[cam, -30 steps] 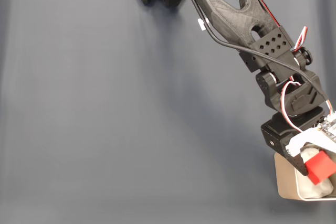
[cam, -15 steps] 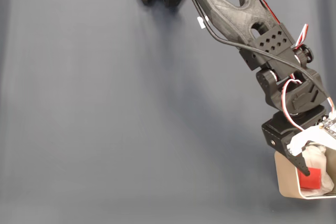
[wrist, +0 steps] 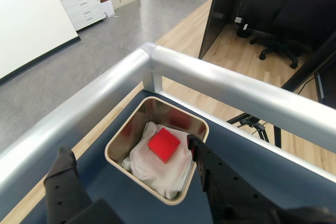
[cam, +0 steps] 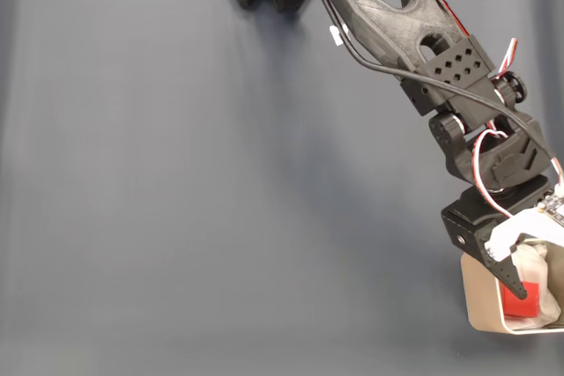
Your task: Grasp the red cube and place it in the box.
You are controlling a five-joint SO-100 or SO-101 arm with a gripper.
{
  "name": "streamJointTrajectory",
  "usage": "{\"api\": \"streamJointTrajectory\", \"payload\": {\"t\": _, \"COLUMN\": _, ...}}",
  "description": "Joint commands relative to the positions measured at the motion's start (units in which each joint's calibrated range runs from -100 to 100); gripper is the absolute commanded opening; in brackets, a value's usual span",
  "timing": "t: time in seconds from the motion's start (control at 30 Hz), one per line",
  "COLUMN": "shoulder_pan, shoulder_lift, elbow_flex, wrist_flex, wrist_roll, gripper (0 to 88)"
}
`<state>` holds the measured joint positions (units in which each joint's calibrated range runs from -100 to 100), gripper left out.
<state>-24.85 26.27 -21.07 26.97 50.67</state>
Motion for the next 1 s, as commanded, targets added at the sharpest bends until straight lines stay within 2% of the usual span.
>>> {"api": "streamJointTrajectory", "payload": {"t": 0.0, "shoulder_pan": -0.01, "shoulder_lift": -5.21, "elbow_flex": -1.83, "wrist_flex": -1.31, "wrist_roll": 0.20, "gripper": 50.0}}
{"api": "streamJointTrajectory", "payload": {"t": 0.7, "shoulder_pan": -0.08, "shoulder_lift": -6.17, "elbow_flex": -1.56, "wrist_flex": -1.40, "wrist_roll": -0.49, "gripper": 48.1}}
{"api": "streamJointTrajectory", "payload": {"t": 0.8, "shoulder_pan": -0.01, "shoulder_lift": -6.86, "elbow_flex": -1.56, "wrist_flex": -1.15, "wrist_roll": -0.93, "gripper": 39.2}}
{"api": "streamJointTrajectory", "payload": {"t": 0.97, "shoulder_pan": 1.56, "shoulder_lift": -10.76, "elbow_flex": 1.36, "wrist_flex": -0.99, "wrist_roll": -0.15, "gripper": 8.9}}
